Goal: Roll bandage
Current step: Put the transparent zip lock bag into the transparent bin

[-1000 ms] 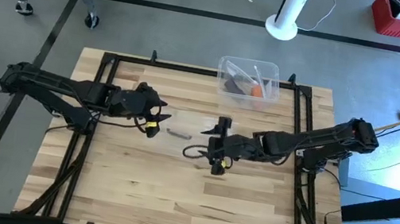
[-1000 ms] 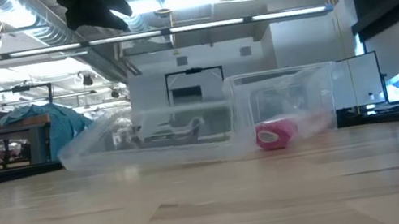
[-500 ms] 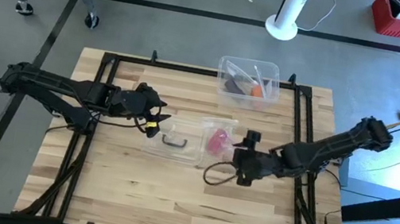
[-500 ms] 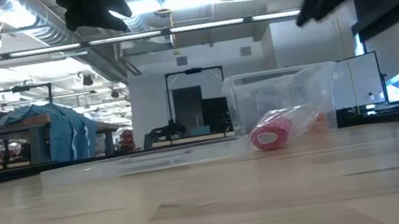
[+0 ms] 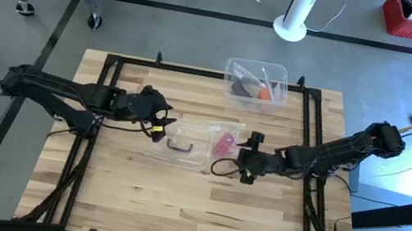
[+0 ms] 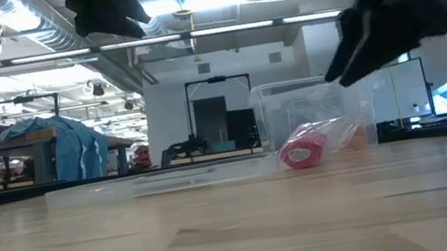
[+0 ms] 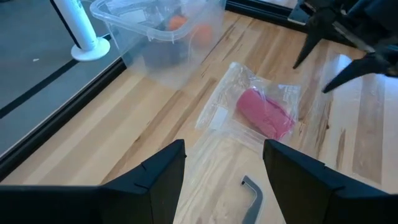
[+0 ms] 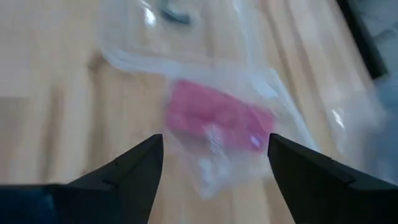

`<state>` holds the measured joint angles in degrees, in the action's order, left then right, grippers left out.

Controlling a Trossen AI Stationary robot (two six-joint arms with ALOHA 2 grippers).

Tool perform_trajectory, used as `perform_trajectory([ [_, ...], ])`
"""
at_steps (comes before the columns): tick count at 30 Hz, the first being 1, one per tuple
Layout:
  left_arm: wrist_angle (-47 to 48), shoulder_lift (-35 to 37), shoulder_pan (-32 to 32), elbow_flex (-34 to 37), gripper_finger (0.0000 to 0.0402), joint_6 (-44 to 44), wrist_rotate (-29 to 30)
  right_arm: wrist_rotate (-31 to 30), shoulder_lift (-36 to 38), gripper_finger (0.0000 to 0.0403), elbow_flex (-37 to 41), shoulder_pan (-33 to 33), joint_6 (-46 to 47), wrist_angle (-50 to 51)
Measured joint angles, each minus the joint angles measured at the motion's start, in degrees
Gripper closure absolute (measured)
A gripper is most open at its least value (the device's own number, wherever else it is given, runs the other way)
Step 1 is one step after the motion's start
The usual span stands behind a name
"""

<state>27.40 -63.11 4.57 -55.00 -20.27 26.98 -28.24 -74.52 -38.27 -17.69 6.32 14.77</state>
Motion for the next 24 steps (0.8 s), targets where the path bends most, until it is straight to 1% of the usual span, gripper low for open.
perform_trajectory([
  [2, 0.0, -0.6, 0.1, 0.0, 0.0192, 0.0, 0.0, 2.4, 0.0, 0.0113, 0.3, 0.1, -3.1, -4.1],
  [6, 0.0, -2.1, 0.1, 0.0, 0.0192, 0.0, 0.0, 3.5, -0.6, 0.0114, 0.3, 0.2, -9.3, -11.3],
  [11, 0.0, -3.5, 0.1, 0.0, 0.0192, -0.3, 0.0, 3.8, -6.0, 0.0114, 0.3, 2.8, -18.7, -13.9],
  [15, 0.0, -3.8, 0.1, 0.0, 0.0192, -0.2, 0.0, 2.7, -9.5, 0.0114, 0.4, 5.0, -19.0, -12.6],
  [19, -0.3, -3.8, -0.1, 0.0, 0.0192, 0.1, 0.0, 1.6, -11.3, 0.0116, 0.4, 6.2, -18.7, -10.6],
  [22, -0.2, -3.8, -0.1, 0.0, 0.0192, -0.2, 0.0, 0.7, -12.3, 0.0134, 0.4, 6.5, -18.4, -8.9],
  [24, -0.1, -3.8, -0.1, 0.0, 0.0192, -0.3, 0.0, -0.1, -12.6, 0.0158, 0.4, 6.5, -18.3, -8.7],
])
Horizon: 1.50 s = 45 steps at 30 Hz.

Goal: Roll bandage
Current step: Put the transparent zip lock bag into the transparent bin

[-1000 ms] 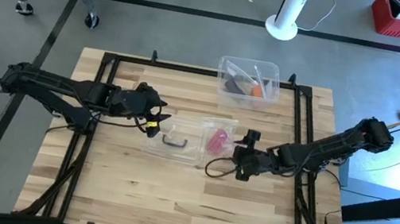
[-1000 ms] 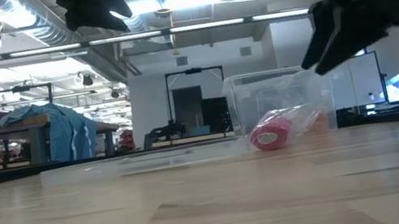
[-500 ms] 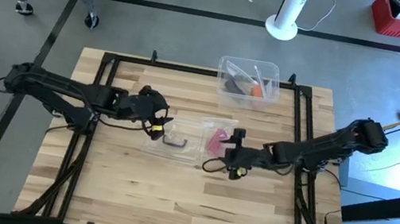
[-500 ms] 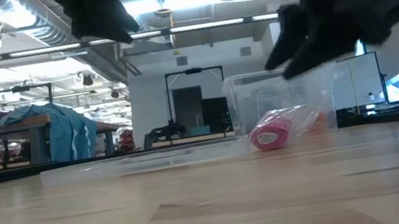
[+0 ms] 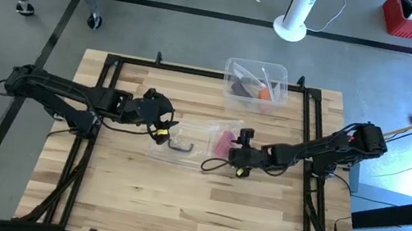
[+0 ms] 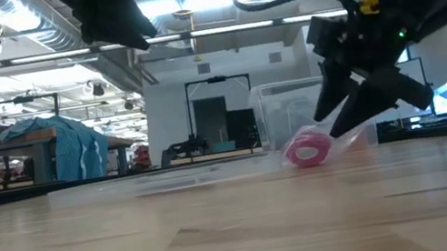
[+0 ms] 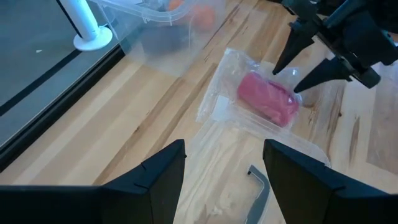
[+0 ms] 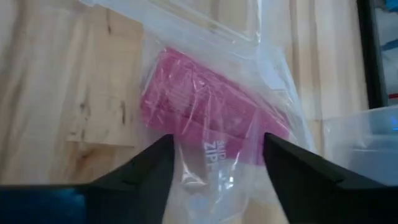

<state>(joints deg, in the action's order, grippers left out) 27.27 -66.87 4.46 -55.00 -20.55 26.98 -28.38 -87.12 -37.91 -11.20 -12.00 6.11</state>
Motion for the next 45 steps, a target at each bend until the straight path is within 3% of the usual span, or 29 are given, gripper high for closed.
perform_trajectory([
  [12, -0.2, 0.0, 0.0, 0.0, 0.0192, 0.7, 0.0, -4.6, -0.2, 0.0391, 0.0, 0.0, 0.1, 3.5],
  [23, -1.4, 0.0, 0.0, 0.0, 0.0192, 1.2, 0.0, -4.5, -0.2, 0.0397, -0.1, 0.0, 1.7, 5.7],
  [32, -1.2, 0.0, 0.0, 0.0, 0.0192, 1.5, 0.0, -5.5, 0.8, 0.04, -3.3, -0.1, 4.6, 14.2],
  [45, -0.9, 0.0, 0.0, 0.0, 0.0192, 1.7, 0.0, -8.5, 12.0, 0.0402, -3.8, -4.2, 8.8, 20.3],
])
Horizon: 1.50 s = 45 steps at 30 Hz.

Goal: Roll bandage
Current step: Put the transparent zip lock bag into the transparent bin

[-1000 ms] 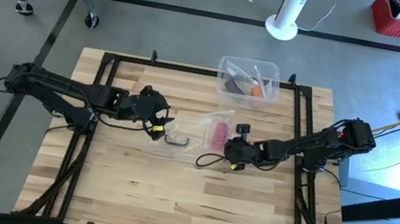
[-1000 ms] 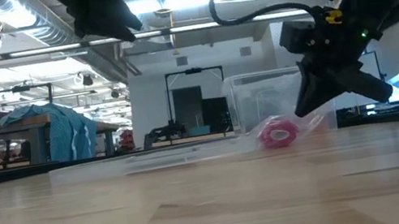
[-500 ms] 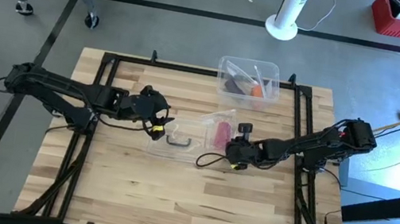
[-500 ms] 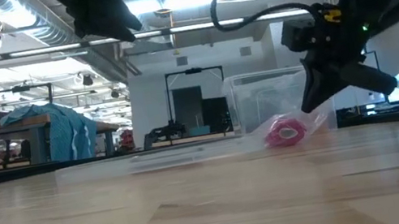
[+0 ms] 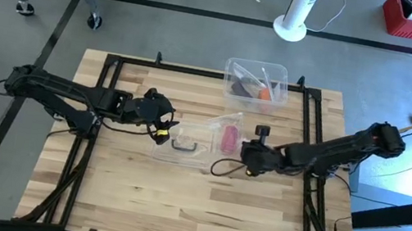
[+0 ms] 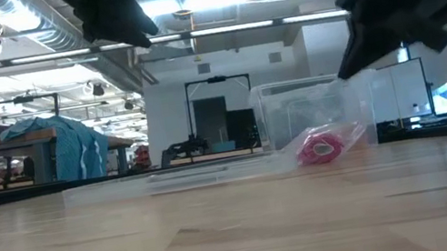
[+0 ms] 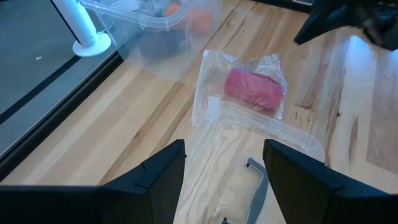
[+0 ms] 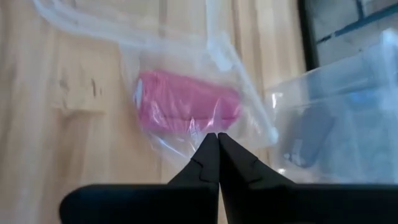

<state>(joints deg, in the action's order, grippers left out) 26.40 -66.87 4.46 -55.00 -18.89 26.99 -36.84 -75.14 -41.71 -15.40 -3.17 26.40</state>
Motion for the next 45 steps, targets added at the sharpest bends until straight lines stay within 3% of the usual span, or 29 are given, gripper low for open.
perform_trajectory([
  [9, 0.0, 0.0, 0.0, 0.0, 0.0192, -0.2, 0.0, -0.9, 7.4, 0.04, 0.0, -3.4, 2.7, 1.1],
  [13, 0.0, 0.0, 0.0, 0.0, 0.0192, -0.2, 0.0, -0.2, 7.7, 0.0381, 0.3, -3.3, 7.4, 3.6],
  [23, 0.0, 0.0, 0.0, 0.0, 0.0192, -0.2, 0.0, -0.5, 7.5, 0.0242, 7.3, -3.3, 8.8, 3.1],
  [30, -0.1, 0.0, 0.0, 0.0, 0.0192, -0.2, 0.0, 1.0, 6.1, 0.0177, 15.2, -3.3, -2.2, -15.8],
  [35, -0.4, 0.0, 0.0, 0.0, 0.0192, -0.2, 0.0, -1.1, 1.8, 0.0183, 16.0, -0.2, -4.9, -22.3],
  [39, -0.5, 0.0, -0.1, 0.0, 0.0192, -0.1, 0.0, 2.6, -2.7, 0.0207, 15.9, 3.7, -6.3, -25.2],
  [42, -0.5, 0.0, -0.1, 0.0, 0.0192, 0.1, 0.0, 3.0, -4.8, 0.0246, 15.9, 5.4, -6.9, -26.5],
  [45, -0.5, 0.0, -0.1, 0.0, 0.0192, 0.3, 0.0, 3.7, -5.7, 0.0317, 15.9, 6.2, -7.8, -26.4],
])
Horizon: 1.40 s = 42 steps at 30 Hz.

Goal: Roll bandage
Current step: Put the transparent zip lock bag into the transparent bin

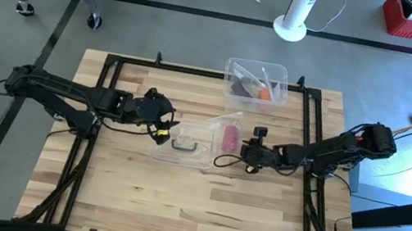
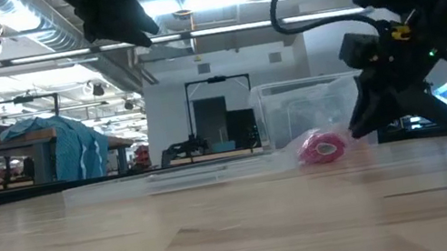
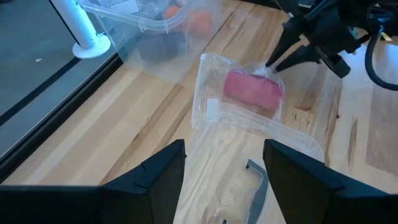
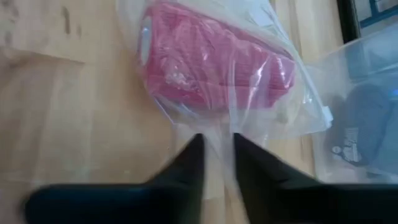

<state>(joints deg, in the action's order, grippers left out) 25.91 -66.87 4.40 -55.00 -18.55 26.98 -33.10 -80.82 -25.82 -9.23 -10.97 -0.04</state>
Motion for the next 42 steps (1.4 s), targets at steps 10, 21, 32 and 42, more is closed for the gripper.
perform_trajectory([
  [10, -0.1, 0.0, 0.0, 0.0, 0.0192, -0.6, 0.0, -11.6, 8.7, 0.0397, -4.9, -6.1, -0.5, 14.0],
  [21, -12.5, -6.5, -2.8, 0.0, 0.0192, 1.5, -12.1, -17.0, 17.2, 0.04, -11.0, -18.5, -7.3, 12.7],
  [32, -42.0, -21.7, -9.9, 5.0, 0.0192, 3.4, -32.9, -26.2, 17.2, 0.0401, -15.1, -26.0, -13.5, 9.1],
  [42, -60.6, -31.6, -10.3, 5.0, 0.0192, 3.0, -36.1, -27.0, 17.2, 0.0402, -17.4, -27.2, -14.8, 8.9],
])
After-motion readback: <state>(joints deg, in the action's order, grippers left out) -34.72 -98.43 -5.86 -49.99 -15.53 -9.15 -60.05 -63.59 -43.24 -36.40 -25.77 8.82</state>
